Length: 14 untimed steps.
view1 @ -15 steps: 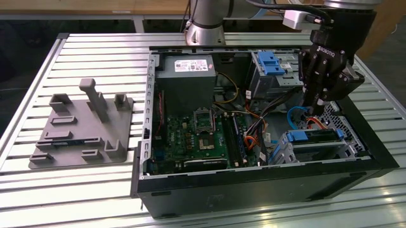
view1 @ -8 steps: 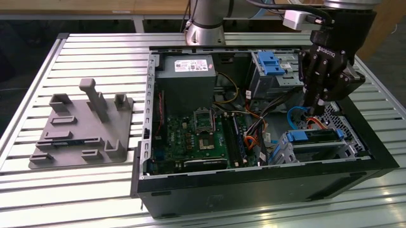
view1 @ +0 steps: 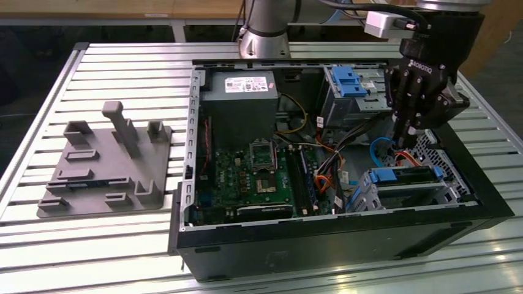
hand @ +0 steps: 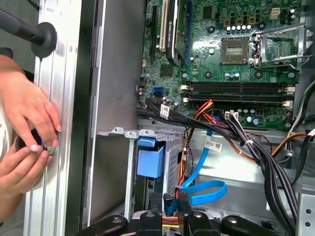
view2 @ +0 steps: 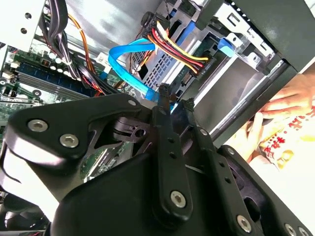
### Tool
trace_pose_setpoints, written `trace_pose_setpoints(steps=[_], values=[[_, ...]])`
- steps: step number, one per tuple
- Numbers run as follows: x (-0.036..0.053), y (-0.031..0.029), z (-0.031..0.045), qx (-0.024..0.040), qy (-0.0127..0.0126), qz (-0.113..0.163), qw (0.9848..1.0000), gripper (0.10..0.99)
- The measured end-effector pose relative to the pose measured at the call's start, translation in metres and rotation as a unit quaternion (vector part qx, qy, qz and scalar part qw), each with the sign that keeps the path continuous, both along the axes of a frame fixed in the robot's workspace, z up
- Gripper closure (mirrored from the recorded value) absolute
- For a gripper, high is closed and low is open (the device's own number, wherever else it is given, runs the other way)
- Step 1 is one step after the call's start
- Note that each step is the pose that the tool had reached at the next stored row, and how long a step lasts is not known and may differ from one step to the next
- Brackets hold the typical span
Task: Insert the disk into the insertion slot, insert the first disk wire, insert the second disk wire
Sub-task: 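Insert the second disk wire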
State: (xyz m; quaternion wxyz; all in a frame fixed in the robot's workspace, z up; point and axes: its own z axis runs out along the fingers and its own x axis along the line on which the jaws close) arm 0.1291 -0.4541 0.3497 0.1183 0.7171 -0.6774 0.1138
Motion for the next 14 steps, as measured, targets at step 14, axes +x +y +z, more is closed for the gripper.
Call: trace_pose_setpoints(steps=[14], values=[[0.0,0.0001,-0.001,-0.0041,0.0,0.002,1.0,0.816]])
